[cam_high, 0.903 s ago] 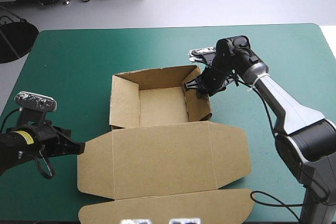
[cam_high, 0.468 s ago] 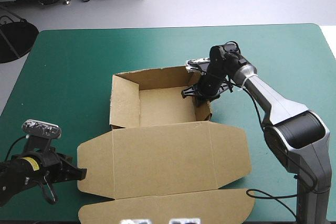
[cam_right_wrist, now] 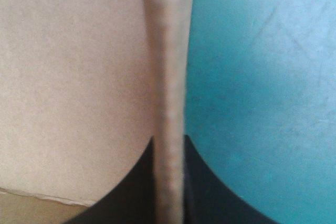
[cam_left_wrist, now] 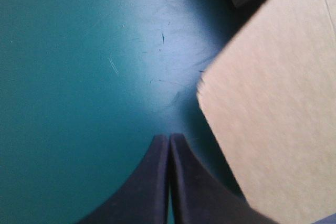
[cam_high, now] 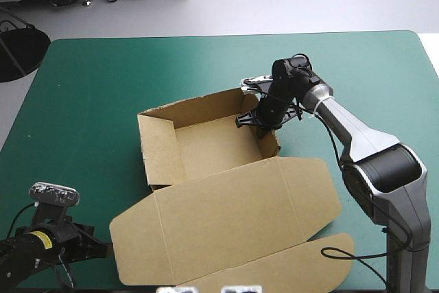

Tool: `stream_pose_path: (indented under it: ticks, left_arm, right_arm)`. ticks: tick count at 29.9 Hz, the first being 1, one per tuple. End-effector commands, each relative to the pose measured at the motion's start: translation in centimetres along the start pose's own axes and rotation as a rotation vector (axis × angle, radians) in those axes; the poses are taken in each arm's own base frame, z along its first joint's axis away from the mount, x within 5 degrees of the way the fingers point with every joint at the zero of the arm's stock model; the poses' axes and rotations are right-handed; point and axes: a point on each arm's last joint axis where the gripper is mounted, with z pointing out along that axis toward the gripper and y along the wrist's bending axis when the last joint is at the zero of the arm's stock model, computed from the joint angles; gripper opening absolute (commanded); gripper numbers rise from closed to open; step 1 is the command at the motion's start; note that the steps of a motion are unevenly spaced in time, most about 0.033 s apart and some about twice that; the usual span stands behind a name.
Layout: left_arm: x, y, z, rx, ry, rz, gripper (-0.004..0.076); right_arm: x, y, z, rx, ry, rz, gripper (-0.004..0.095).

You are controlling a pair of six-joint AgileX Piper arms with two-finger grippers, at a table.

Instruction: Fold the box

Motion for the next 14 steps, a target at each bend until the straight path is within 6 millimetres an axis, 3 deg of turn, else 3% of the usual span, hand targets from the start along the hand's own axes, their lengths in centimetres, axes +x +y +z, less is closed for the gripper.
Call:
stream_pose_path:
  ticks: [1,4,7,14]
  left_arm:
    - [-0.7,-0.2,-0.4,0.014,-0.056,-0.012,-0.0009]
    - [-0.7,-0.2,-0.4,0.014,-0.052,-0.012,-0.0009]
    - [-0.6,-0.2,-0.4,0.014,-0.046,-0.012,-0.0009]
    - [-0.5,-0.2,-0.4,0.014,-0.032,-0.012,-0.0009]
  right_arm:
    - [-0.2,-1.0,-5.0,0.081,-0.122,-0.023,-0.0018]
    - [0.0,-3.6,-7.7,0.160,-0.188,0.022,-0.0018]
    - [0.7,-7.5,-10.5,0.197,-0.242,0.114,-0.0017]
    - [5.1,-18.1,-16.9,0.288,-0.362,0.408,-0.0018]
